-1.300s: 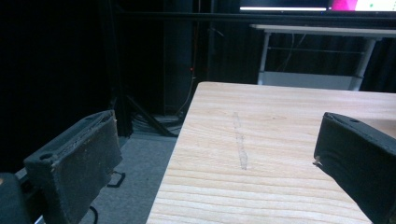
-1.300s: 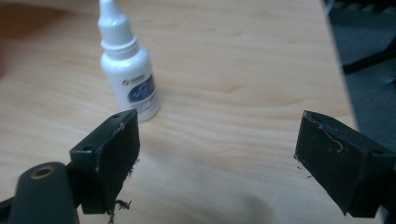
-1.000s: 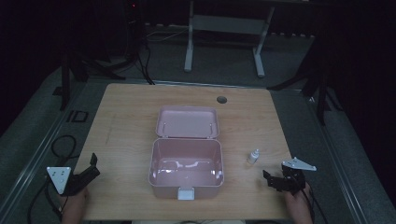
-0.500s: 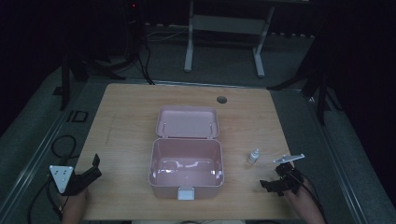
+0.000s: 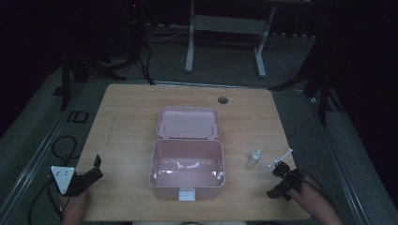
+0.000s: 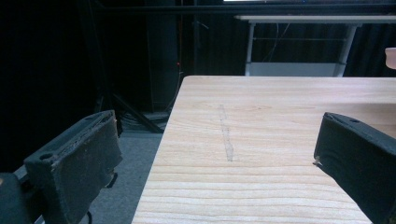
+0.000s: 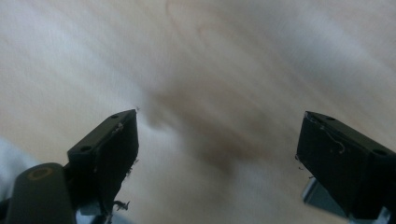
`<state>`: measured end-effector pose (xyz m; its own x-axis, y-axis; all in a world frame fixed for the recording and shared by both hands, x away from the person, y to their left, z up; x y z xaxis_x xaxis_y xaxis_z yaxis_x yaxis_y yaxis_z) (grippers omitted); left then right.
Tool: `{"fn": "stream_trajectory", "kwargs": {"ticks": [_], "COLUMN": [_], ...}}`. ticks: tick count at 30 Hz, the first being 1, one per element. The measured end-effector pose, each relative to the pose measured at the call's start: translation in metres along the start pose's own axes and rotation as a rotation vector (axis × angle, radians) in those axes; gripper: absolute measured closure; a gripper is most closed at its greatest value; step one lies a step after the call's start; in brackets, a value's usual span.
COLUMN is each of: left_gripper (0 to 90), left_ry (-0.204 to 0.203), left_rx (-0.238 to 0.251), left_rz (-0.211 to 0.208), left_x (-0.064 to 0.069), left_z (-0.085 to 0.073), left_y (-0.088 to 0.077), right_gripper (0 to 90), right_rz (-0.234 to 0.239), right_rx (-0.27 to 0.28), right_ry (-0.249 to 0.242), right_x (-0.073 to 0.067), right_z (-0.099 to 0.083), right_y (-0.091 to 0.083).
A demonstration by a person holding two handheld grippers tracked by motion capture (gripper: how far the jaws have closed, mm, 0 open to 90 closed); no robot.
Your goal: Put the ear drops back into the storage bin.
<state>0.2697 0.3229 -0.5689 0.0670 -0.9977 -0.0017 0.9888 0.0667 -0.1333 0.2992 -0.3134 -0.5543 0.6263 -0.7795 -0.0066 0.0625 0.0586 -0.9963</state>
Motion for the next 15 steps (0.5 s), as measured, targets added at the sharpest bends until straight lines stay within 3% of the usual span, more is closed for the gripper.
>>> {"fn": "stream_trajectory", "kwargs": {"ticks": [2, 8, 15], "left_gripper": [0.5, 0.5, 0.5], "left_ry": [0.003, 0.012, 0.008], "left_rx": [-0.001, -0.005, -0.005], "left_rz": [0.002, -0.008, -0.003], "left_x": [0.0, 0.001, 0.001], "left_z": [0.0, -0.001, -0.001], "left_y": [0.0, 0.001, 0.001], "right_gripper": [15.8, 15.8, 12.7], "right_rz": [0.009, -0.018, 0.038], "right_rx": [-0.076, -0.121, -0.141], "right_ry": [-0.043, -0.044, -0.033], "right_x": [-0.002, 0.005, 0.011], "right_z": [-0.003, 0.0, 0.009], "right_y": [0.0, -0.003, -0.003]}}
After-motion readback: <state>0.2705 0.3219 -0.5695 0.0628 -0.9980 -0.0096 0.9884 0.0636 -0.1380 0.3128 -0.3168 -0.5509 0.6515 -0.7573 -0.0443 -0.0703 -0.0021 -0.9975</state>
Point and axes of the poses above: each handheld gripper's, and its own axes: y roughly forward along the jaws, z roughly out of its top, x roughly to its right, the point moved 5 cm from there along y, roughly forward along the jaws, and after that the axes turned 1 degree about -z, right-handed, at the moved point
